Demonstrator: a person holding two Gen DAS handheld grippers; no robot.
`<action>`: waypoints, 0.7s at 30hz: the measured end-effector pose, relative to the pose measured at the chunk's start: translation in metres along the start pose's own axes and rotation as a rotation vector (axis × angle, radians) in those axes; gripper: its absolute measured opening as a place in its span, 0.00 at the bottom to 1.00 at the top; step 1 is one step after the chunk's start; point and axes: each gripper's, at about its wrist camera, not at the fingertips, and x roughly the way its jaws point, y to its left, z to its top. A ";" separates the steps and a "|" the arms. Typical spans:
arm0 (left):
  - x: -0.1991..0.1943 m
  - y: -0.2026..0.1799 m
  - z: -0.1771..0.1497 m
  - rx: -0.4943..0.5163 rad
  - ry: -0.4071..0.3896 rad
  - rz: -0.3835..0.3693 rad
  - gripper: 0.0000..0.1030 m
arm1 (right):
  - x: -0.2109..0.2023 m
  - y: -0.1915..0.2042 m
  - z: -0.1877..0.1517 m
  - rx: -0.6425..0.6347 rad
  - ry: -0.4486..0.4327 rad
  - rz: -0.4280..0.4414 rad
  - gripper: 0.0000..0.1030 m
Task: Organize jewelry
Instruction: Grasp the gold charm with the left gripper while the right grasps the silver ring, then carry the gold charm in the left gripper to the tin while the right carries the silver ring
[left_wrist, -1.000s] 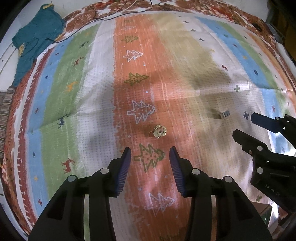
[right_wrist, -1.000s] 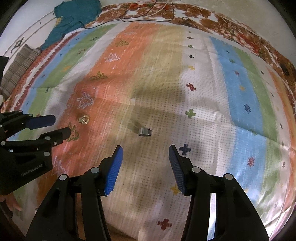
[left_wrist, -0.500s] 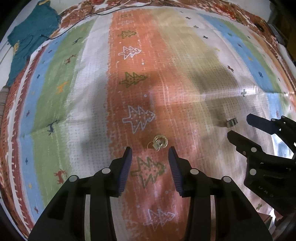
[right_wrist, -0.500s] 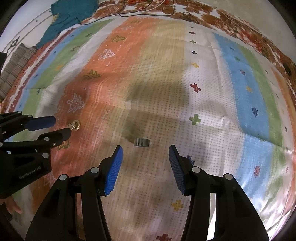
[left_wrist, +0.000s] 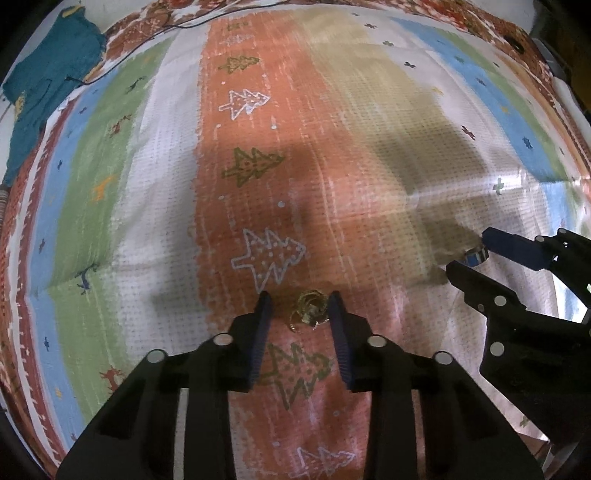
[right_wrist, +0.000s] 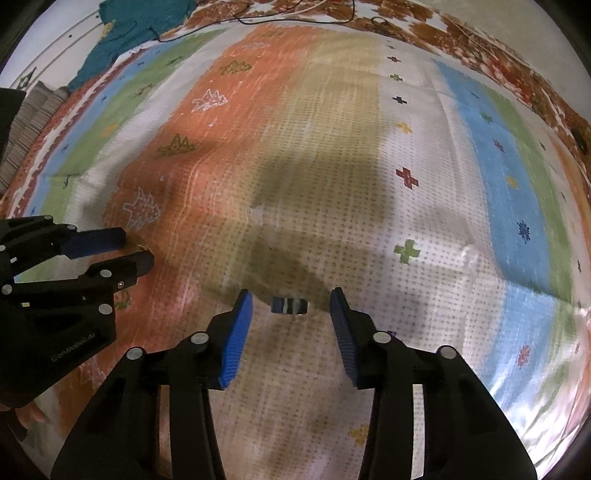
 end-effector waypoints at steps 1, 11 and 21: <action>0.001 -0.001 0.000 0.003 0.005 0.006 0.19 | 0.000 0.000 0.000 0.001 -0.002 0.003 0.34; -0.004 -0.004 -0.003 0.013 0.005 0.018 0.14 | -0.002 -0.002 -0.002 -0.003 -0.003 -0.006 0.19; -0.034 0.003 -0.010 -0.004 -0.038 0.008 0.14 | -0.021 -0.006 -0.014 0.019 -0.019 -0.014 0.19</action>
